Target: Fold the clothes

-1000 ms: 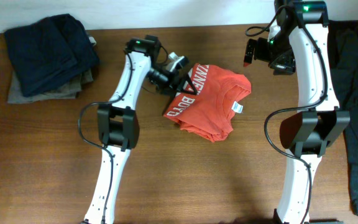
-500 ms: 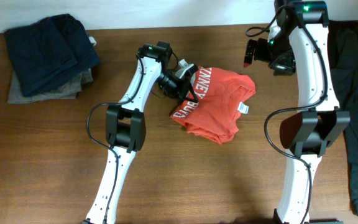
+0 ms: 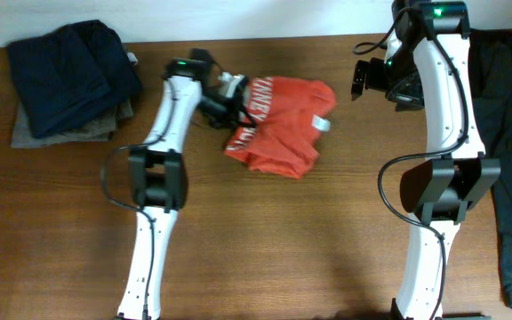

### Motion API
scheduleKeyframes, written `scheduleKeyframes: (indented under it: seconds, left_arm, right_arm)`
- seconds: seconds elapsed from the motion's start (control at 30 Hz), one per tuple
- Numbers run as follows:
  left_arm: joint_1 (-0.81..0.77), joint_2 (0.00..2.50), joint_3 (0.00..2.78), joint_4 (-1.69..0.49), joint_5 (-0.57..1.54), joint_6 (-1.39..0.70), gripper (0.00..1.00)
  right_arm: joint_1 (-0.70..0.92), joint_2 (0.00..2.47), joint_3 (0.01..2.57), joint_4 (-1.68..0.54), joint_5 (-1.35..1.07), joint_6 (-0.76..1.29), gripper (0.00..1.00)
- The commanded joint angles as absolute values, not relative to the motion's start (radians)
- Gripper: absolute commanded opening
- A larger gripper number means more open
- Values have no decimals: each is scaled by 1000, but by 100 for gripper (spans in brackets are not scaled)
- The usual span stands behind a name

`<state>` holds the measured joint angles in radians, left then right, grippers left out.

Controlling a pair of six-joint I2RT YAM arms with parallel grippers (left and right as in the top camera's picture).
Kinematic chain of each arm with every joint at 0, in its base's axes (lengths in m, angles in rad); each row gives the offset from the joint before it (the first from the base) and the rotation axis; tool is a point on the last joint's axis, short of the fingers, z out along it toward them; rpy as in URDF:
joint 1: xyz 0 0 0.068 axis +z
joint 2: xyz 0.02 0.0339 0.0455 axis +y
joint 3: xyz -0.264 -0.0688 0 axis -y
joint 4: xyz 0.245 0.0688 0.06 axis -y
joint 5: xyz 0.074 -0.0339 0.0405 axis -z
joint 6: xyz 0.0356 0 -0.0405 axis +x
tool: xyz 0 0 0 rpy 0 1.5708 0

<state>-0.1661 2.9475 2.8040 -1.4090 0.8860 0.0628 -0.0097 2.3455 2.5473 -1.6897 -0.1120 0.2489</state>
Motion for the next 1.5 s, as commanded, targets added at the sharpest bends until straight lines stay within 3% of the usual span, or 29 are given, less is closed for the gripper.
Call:
scheduleKeyframes:
  seconds: [0.0, 0.3, 0.37, 0.47, 0.67, 1.0, 1.47]
  left_arm:
    - [-52, 2968, 2798, -1421, 804, 10, 1]
    - [83, 2967, 2798, -1472, 804, -12, 1]
    - [83, 2967, 2799, -1490, 803, -7, 11]
    - [77, 2967, 2799, -1512, 755, -7, 42]
    - [77, 2956, 2821, -1549, 698, -7, 61]
    - [52, 2852, 3028, -1688, 525, -8, 63]
    - [-83, 2555, 3139, -1688, 400, -8, 64]
  right_arm:
    - [-7, 2330, 2532, -1675, -88, 240, 99]
    - [-7, 2337, 2523, -1641, -89, 240, 99]
    - [-7, 2344, 2523, -1637, -93, 241, 99]
    - [-7, 2354, 2523, -1634, -93, 244, 99]
    - [-7, 2357, 2523, -1634, -93, 243, 99]
    - [-7, 2357, 2523, -1639, -93, 243, 99]
    - [-7, 2358, 2523, -1650, -92, 239, 99]
